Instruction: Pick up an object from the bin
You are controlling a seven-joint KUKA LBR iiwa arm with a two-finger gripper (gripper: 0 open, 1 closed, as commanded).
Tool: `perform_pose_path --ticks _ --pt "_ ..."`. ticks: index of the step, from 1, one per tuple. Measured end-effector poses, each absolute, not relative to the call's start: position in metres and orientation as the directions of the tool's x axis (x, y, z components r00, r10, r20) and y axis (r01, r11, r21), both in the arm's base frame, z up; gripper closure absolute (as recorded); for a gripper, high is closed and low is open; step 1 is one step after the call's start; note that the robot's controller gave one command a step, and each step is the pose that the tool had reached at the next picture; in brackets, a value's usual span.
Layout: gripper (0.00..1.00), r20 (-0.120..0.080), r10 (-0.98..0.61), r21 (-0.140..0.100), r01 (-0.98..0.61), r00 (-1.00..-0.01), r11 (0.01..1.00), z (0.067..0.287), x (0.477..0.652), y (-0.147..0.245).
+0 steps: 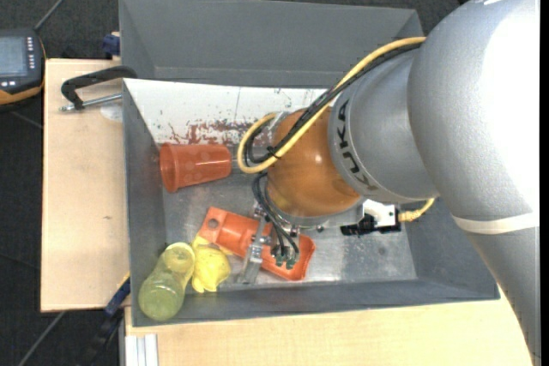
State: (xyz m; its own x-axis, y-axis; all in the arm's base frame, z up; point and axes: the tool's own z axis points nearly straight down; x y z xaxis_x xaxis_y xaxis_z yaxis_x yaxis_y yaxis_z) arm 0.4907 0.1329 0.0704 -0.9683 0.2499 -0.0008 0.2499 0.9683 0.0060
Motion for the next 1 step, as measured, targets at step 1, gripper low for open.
perform_pose_path --ticks 1 --pt "0.00 -0.002 0.269 0.005 0.269 -0.963 0.963 0.0697 0.5088 0.1231"
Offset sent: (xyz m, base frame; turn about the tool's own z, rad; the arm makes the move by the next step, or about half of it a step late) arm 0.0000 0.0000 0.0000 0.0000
